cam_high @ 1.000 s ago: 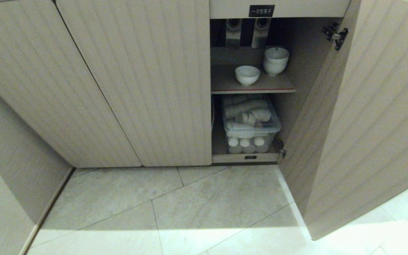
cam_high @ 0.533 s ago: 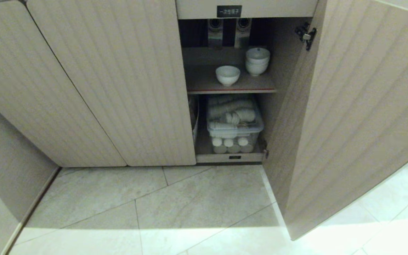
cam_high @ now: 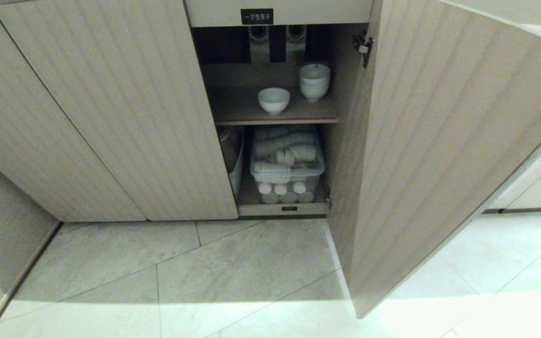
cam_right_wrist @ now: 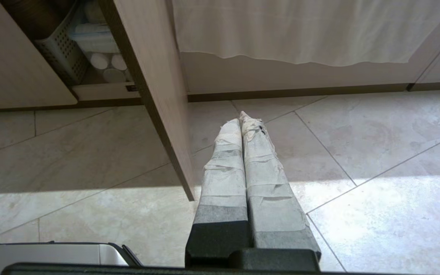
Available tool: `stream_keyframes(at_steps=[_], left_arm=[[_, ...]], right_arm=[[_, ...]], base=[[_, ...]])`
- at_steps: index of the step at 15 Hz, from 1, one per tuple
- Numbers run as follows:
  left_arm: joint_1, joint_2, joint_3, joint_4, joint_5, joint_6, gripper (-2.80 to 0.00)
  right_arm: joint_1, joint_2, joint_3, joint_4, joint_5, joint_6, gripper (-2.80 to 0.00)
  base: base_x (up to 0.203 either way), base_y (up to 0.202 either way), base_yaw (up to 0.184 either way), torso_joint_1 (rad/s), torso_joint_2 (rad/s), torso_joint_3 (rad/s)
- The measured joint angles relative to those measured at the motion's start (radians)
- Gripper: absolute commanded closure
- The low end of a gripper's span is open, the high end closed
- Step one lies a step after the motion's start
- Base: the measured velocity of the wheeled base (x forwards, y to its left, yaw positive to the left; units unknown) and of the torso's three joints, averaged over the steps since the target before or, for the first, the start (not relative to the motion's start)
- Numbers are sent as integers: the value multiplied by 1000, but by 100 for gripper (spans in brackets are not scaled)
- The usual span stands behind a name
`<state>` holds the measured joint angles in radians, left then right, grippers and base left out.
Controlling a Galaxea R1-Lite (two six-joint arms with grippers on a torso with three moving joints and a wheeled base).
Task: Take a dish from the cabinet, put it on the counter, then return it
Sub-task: Close the cabinet door
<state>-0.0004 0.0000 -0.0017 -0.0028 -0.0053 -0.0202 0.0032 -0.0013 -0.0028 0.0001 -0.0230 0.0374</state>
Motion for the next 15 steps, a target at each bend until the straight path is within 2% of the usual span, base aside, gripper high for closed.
stream_keyframes(at_steps=[15], left_arm=[[-1, 0, 0, 0, 0, 1, 0]], right_arm=[[0, 0, 0, 0, 6, 18, 0]], base=[[0, 0, 0, 0, 0, 0]])
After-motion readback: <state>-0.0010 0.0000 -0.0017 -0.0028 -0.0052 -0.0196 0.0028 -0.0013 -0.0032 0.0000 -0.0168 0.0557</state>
